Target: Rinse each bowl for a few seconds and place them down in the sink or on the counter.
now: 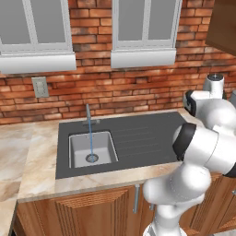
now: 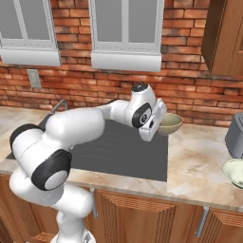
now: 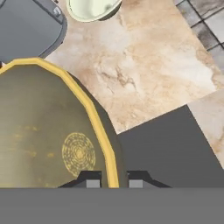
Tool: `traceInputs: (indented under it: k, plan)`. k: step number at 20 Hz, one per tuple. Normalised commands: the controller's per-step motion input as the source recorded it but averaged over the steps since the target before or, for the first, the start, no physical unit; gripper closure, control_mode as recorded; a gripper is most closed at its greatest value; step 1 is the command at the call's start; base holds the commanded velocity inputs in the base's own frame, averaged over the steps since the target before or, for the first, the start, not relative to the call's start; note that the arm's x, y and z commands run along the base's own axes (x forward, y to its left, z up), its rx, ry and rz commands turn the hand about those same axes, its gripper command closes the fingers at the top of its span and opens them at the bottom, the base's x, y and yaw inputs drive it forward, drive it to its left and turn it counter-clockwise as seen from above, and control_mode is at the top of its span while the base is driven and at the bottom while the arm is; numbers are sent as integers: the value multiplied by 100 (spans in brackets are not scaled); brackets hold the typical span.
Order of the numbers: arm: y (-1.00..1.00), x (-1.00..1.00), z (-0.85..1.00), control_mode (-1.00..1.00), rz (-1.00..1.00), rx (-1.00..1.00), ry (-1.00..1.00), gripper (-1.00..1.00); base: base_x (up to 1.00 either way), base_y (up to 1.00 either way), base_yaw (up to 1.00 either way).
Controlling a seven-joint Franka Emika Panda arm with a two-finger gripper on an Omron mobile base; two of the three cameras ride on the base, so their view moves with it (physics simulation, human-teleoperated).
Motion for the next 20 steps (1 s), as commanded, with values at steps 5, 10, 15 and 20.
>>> traceInputs:
  k: [5, 10, 15, 20]
  plan:
    - [34, -32, 19, -100, 16, -4, 2, 100, 0, 0, 0]
    - [41, -29, 5, -100, 12, 0, -3, 100, 0, 0, 0]
    - [44, -23, 0, -100, 15, 0, -1, 100, 0, 0, 0]
    - [44, -7, 5, -100, 16, 0, 0, 100, 0, 0, 0]
